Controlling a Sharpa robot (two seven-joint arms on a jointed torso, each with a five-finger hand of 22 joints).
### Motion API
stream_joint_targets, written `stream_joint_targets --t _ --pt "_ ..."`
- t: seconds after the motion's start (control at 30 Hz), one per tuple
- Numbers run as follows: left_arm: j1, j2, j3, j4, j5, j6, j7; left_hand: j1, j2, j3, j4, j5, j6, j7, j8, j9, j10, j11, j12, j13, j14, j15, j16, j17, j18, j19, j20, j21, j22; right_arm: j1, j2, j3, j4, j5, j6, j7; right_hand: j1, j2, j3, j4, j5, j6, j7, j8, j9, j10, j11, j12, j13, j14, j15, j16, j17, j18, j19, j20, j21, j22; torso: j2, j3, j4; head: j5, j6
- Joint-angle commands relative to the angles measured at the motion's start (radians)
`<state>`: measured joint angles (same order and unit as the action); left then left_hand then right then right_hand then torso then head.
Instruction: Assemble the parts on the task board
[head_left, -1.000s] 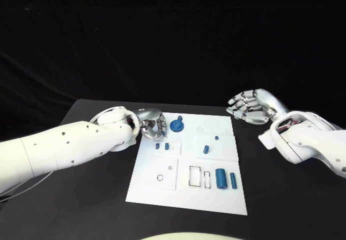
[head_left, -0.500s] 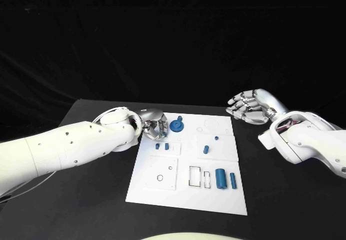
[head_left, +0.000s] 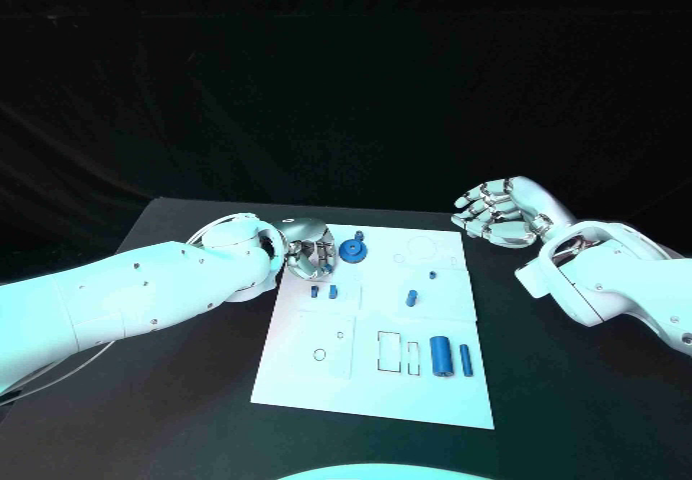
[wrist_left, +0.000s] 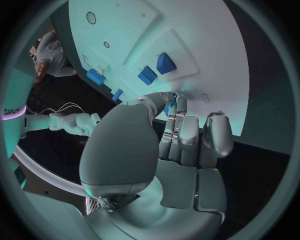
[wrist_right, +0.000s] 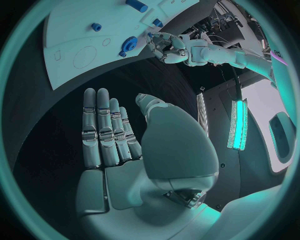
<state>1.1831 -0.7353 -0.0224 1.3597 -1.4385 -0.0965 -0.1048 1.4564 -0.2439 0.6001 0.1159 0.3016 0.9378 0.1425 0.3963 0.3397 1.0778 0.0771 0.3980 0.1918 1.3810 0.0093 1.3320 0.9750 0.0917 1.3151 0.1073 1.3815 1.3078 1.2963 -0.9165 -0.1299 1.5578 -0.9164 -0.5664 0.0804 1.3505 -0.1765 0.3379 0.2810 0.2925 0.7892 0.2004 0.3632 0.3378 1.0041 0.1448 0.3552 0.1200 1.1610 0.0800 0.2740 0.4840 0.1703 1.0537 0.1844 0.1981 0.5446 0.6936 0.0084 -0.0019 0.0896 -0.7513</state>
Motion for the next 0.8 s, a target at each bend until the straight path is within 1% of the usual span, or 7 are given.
stream_joint_targets --t 0.03,0.4,0.8 --pt "-0.003 0.004 -0.002 0.001 0.005 0.028 -0.001 -0.01 -0.001 -0.005 -0.002 -0.006 0.008 0.001 -0.004 0.001 0.007 0.001 -0.006 -0.001 0.007 -0.002 0.001 -0.001 -0.015 0.003 0.0 0.005 -0.001 -0.001 0.0 0.0 0.002 -0.007 0.006 0.008 0.001 0.002 0.004 0.003 0.004 0.007 0.013 -0.004 -0.001 0.006 -0.002 -0.003 -0.001 0.008 0.001 -0.003 -0.001 0.011 0.006 0.002 -0.003 -0.001 0.0 0.0001 0.0009 0.0 -0.001" --pt "-0.003 0.005 -0.002 0.002 0.007 0.029 0.002 -0.01 0.001 -0.004 -0.003 -0.008 0.009 0.001 -0.004 0.001 0.009 0.0 -0.007 -0.001 0.007 -0.002 0.0 -0.003 -0.015 0.004 0.0 0.006 0.001 -0.001 0.001 0.0 0.001 -0.007 0.006 0.008 0.001 0.002 0.004 0.003 0.004 0.007 0.013 -0.004 -0.001 0.006 -0.002 -0.003 -0.001 0.008 0.001 -0.003 -0.001 0.011 0.006 0.002 -0.003 -0.001 0.0 -0.0001 0.0002 0.0 -0.002" --pt "-0.003 0.005 -0.002 0.006 0.01 0.019 0.007 -0.008 0.008 -0.008 -0.011 -0.012 0.03 -0.005 -0.001 0.004 0.033 -0.007 -0.009 0.003 0.011 -0.008 0.003 -0.004 -0.018 0.013 -0.004 0.011 0.009 -0.001 0.001 0.0 0.0 -0.007 0.006 0.008 0.001 0.002 0.004 0.003 0.004 0.007 0.013 -0.004 -0.001 0.006 -0.002 -0.003 -0.001 0.008 0.001 -0.003 -0.001 0.011 0.006 0.002 -0.003 -0.001 0.0 0.0002 0.0003 0.0 -0.001"
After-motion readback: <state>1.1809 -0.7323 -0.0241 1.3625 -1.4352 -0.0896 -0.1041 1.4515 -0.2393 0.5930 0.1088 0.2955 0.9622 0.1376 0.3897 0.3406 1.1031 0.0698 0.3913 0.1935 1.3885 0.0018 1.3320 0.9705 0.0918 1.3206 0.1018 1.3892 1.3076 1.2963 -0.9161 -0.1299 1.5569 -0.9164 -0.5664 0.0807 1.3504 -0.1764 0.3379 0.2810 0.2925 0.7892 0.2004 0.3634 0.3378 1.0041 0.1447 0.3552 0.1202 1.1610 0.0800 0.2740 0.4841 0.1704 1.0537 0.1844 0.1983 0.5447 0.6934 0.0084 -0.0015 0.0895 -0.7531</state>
